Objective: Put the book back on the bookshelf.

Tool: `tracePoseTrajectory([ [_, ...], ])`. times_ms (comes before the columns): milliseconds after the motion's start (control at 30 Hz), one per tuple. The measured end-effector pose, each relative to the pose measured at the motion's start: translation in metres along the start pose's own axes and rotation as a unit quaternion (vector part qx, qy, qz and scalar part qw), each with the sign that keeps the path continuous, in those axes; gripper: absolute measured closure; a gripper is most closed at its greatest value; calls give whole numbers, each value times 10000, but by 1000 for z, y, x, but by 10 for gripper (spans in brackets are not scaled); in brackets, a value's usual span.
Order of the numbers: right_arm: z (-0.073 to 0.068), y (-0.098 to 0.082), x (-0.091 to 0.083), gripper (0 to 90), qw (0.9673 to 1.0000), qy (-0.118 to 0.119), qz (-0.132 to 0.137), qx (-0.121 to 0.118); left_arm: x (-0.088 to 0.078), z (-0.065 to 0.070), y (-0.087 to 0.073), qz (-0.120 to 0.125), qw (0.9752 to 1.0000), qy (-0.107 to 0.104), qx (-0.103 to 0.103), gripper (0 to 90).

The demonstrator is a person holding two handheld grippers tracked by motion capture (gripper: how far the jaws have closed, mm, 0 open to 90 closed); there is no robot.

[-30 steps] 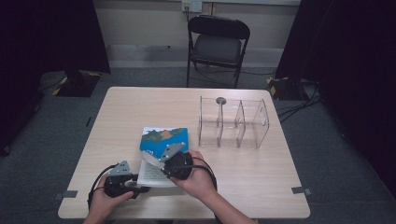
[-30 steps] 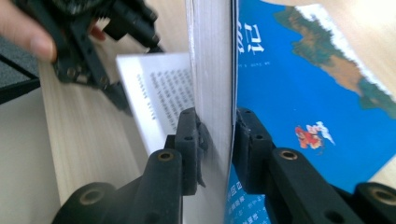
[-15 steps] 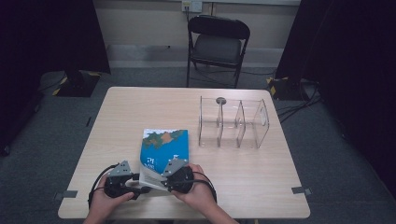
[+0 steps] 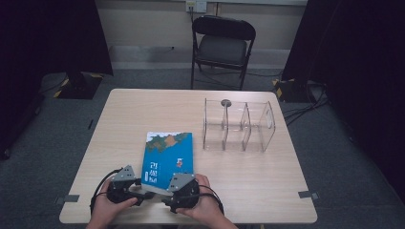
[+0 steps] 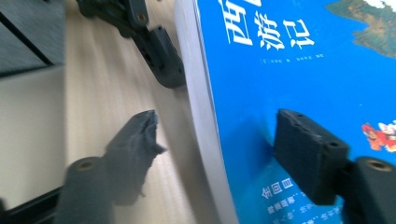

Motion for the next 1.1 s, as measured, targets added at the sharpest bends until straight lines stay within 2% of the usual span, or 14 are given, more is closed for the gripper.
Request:
tracePoseTrajectory([
  [67,-2,-1,5,240,9995,-184,-92,-223,-1,0,0,-21,10000,1,3,355],
  [167,-1,-3,13,203,9980,-391,-80,-498,-1,1,1,-31,10000,50,24,354],
  [267,-1,-3,18,171,9979,-421,60,-485,-2,2,2,-26,10000,9,-22,346],
  [333,-1,-3,20,171,9969,-481,48,-615,-2,1,2,-39,10000,-1,-12,345],
  [567,-2,-6,25,174,9949,-648,172,-760,-1,1,2,-41,10000,-40,-37,345],
  [633,-2,-6,27,178,9932,-723,160,-897,-1,1,2,-47,10000,-33,-55,346],
  [733,-2,-6,28,208,9916,-784,148,-1023,-1,1,2,-46,10000,-38,-65,345],
  [800,1,-7,26,282,9905,-851,180,-1065,-1,1,2,-51,10000,-36,-60,345],
  [867,2,-7,25,284,9917,-799,252,-974,-1,1,3,-58,10000,-15,-58,345],
  [1000,0,-7,27,289,9898,-899,232,-1079,-1,1,3,-104,9999,11,-20,341],
  [1100,1,-7,27,302,9899,-884,200,-1094,0,2,4,-138,9999,56,1,334],
])
Point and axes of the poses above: each handheld gripper's, and its own axes: x roughly forward along the jaws, y roughly out of its top, z roughly to its right, the point moved 3 cm from there along x, roughly forward along the jaws, and after that the axes turned 8 degrees about z, right-handed, at the moved point
